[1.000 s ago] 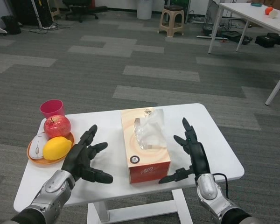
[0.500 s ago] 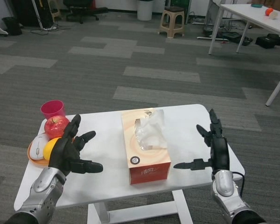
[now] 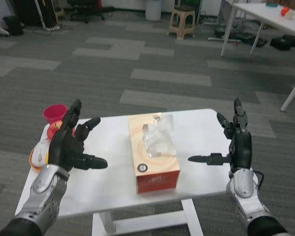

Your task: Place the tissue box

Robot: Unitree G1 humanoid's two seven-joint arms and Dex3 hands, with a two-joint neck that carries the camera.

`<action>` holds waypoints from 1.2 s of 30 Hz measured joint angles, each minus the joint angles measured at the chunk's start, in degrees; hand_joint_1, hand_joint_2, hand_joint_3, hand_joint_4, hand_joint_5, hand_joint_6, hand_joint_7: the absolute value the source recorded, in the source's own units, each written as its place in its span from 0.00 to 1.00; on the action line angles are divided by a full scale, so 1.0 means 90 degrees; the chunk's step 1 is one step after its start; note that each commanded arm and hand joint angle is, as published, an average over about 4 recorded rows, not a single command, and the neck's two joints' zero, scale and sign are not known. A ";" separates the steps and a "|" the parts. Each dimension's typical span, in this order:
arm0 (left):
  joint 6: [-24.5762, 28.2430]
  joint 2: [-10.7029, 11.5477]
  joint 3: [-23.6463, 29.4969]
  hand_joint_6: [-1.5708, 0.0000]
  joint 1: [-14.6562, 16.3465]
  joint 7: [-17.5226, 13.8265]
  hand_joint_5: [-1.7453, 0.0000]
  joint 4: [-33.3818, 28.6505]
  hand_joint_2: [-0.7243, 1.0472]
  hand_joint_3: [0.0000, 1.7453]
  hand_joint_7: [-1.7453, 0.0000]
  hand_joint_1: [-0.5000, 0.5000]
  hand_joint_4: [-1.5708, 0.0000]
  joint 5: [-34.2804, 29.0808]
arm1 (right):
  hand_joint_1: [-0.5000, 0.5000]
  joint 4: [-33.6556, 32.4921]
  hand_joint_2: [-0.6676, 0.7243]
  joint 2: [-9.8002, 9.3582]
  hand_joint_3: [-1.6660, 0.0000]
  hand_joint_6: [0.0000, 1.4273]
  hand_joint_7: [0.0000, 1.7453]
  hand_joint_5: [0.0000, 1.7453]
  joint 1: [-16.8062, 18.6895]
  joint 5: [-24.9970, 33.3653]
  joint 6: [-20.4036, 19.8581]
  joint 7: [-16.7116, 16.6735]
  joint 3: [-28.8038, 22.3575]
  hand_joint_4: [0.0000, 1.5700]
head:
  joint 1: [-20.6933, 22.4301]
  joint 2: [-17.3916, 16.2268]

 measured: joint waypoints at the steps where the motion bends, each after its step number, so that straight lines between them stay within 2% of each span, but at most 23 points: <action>1: -0.0004 0.0000 0.0000 1.00 0.0005 0.0000 0.41 -0.0096 0.30 0.00 1.00 1.00 1.00 0.0000 | 0.06 -0.0108 0.53 -0.0017 0.90 0.00 0.00 0.06 0.0001 0.0002 0.0002 -0.0018 0.0066 0.24 | 0.0003 -0.0002; 4: -0.0016 -0.0002 0.0003 1.00 0.0012 0.0001 0.41 -0.0418 0.30 0.00 1.00 1.00 1.00 0.0000 | 0.06 -0.0494 0.55 -0.0064 0.90 0.00 0.00 0.07 -0.0006 0.0003 0.0021 -0.0121 0.0375 0.23 | -0.0007 -0.0006; 7: -0.0032 -0.0002 0.0008 1.00 0.0013 0.0003 0.41 -0.0636 0.30 0.00 1.00 1.00 1.00 0.0002 | 0.07 -0.0842 0.51 -0.0090 0.90 0.00 0.00 0.10 -0.0042 0.0002 0.0037 -0.0199 0.0682 0.20 | -0.0033 -0.0019; 9: -0.0043 0.0000 0.0009 1.00 0.0019 0.0017 0.43 -0.0733 0.30 0.00 1.00 1.00 1.00 0.0004 | 0.08 -0.0983 0.48 -0.0103 0.90 0.00 0.00 0.11 -0.0069 0.0002 0.0041 -0.0244 0.0823 0.18 | -0.0031 -0.0024; 14: -0.0090 0.0004 0.0008 1.00 0.0044 0.0069 0.43 -0.1035 0.30 0.00 1.00 1.00 1.00 0.0035 | 0.08 -0.1142 0.49 -0.0132 0.90 0.00 0.00 0.11 -0.0164 0.0004 0.0043 -0.0366 0.1100 0.16 | -0.0031 -0.0026; 16: -0.0096 0.0006 0.0005 1.00 0.0058 0.0077 0.51 -0.1172 0.34 0.00 1.00 1.00 1.00 0.0040 | 0.08 -0.1150 0.51 -0.0148 0.90 0.00 0.00 0.10 -0.0198 0.0005 0.0043 -0.0387 0.1224 0.15 | -0.0031 -0.0026; 19: -0.0121 0.0010 -0.0008 1.00 0.0068 0.0114 0.72 -0.1325 0.45 0.00 1.00 1.00 1.00 0.0052 | 0.08 -0.1155 0.57 -0.0158 0.90 0.00 0.02 0.01 -0.0213 0.0004 0.0049 -0.0388 0.1400 0.06 | -0.0031 -0.0026; 21: -0.0161 0.0013 -0.0021 1.00 0.0069 0.0174 0.81 -0.1341 0.50 0.00 1.00 1.00 1.00 0.0059 | 0.08 -0.1156 0.61 -0.0158 0.90 0.00 0.02 0.00 -0.0218 0.0004 0.0055 -0.0387 0.1460 0.01 | -0.0026 -0.0030; 27: -0.0447 0.0019 -0.0053 1.00 0.0078 0.0446 0.97 -0.1340 0.50 0.00 1.00 1.00 1.00 0.0158 | 0.12 -0.1165 0.69 -0.0158 0.90 0.00 0.00 0.00 -0.0238 0.0005 0.0061 -0.0386 0.1518 0.00 | -0.0015 -0.0034; 30: -0.0613 0.0021 -0.0068 1.00 0.0081 0.0557 1.00 -0.1338 0.53 0.00 1.00 1.00 1.00 0.0235 | 0.12 -0.1166 0.73 -0.0158 0.90 0.00 0.00 0.00 -0.0246 0.0004 0.0062 -0.0386 0.1520 0.00 | -0.0012 -0.0035; 36: -0.1075 0.0023 -0.0104 1.00 0.0081 0.0756 1.00 -0.1281 0.50 0.00 1.00 1.00 1.00 0.0337 | 0.12 -0.1167 0.73 -0.0157 0.90 0.00 0.00 0.00 -0.0255 0.0005 0.0063 -0.0385 0.1524 0.00 | -0.0003 -0.0019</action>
